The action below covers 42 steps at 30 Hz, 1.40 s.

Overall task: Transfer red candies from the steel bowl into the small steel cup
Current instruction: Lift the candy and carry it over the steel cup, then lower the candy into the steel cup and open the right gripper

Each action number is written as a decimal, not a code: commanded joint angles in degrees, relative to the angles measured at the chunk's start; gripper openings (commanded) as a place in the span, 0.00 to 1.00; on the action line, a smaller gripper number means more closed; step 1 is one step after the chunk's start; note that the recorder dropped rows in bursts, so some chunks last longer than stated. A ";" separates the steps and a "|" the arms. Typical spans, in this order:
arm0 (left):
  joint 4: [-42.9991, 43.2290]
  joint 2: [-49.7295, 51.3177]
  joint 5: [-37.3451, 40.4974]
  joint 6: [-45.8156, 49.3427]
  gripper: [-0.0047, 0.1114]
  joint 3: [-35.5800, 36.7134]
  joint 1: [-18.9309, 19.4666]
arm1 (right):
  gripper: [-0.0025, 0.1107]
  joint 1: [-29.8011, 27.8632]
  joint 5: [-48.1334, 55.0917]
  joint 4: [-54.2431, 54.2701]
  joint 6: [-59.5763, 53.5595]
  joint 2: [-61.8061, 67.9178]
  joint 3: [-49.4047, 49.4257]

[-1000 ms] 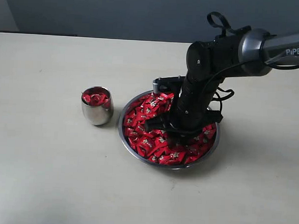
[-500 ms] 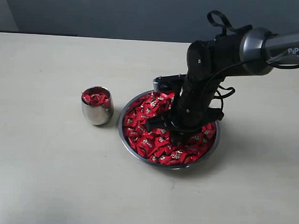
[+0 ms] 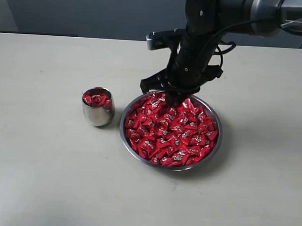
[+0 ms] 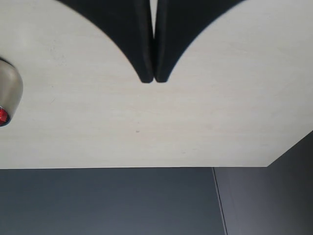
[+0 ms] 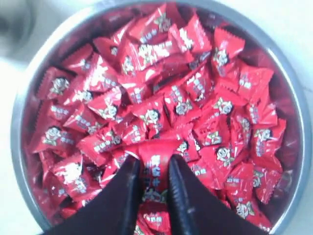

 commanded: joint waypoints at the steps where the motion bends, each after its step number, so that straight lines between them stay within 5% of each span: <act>1: 0.07 -0.26 -0.10 -0.15 0.04 0.22 0.05 | 0.11 0.04 0.36 0.15 -0.31 -0.62 -4.42; 11: 0.07 -0.26 -0.10 -0.15 0.04 0.22 0.05 | 0.11 0.71 -2.46 13.79 -9.74 2.40 -13.55; 26: 0.07 -0.26 -0.10 -0.15 0.04 0.22 0.05 | 0.11 7.80 0.56 14.90 -12.05 14.82 -27.75; 42: 0.07 -0.26 -0.10 -0.15 0.04 0.22 0.05 | 0.11 8.23 0.26 12.11 -12.05 19.29 -29.79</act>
